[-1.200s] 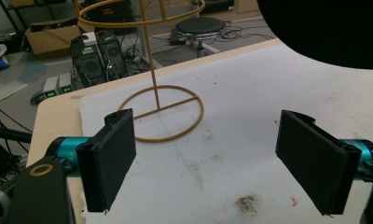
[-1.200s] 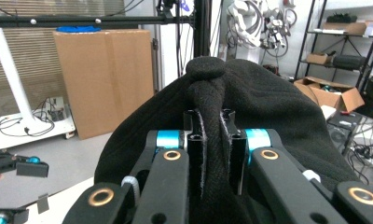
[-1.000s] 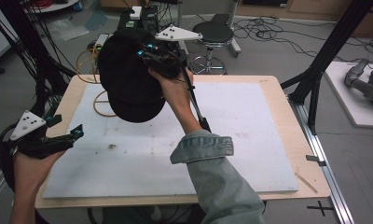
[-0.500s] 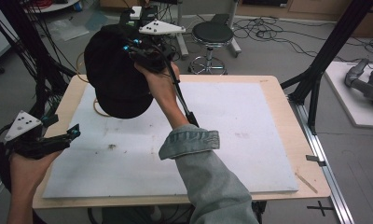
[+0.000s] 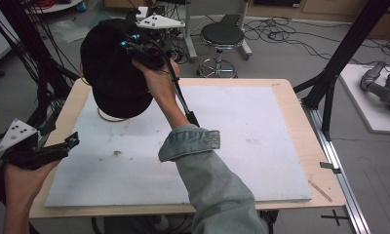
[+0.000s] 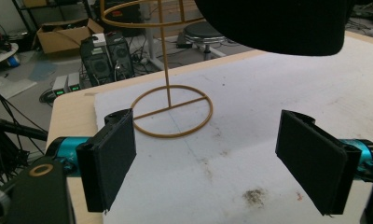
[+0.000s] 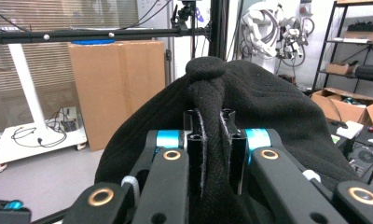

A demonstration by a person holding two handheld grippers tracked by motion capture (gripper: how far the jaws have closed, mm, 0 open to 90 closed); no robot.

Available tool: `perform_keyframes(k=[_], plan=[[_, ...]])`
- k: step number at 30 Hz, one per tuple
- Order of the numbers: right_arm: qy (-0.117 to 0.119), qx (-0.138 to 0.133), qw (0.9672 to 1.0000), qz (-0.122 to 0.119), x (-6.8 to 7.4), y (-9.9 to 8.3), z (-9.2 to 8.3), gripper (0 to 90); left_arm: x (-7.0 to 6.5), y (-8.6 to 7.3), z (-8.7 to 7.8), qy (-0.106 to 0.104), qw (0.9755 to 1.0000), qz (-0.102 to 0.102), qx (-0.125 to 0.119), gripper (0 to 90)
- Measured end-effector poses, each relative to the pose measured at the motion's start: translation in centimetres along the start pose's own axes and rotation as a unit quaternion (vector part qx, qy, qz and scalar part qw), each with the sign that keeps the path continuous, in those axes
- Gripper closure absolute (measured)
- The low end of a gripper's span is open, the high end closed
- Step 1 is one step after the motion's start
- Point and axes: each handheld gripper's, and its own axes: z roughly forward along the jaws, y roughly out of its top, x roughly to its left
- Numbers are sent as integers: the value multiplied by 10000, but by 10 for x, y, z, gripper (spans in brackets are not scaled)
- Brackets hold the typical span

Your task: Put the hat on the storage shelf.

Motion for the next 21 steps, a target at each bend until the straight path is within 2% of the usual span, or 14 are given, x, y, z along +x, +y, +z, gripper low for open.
perform_keyframes(k=[11,21], plan=[[-1,-47,10000,-32,7,9,24,844,5,-4,-16,126,9999,-48,-38,203],[-52,128,9999,34,8,4,52,844,6,-7,-25,178,9998,-39,-35,203]])
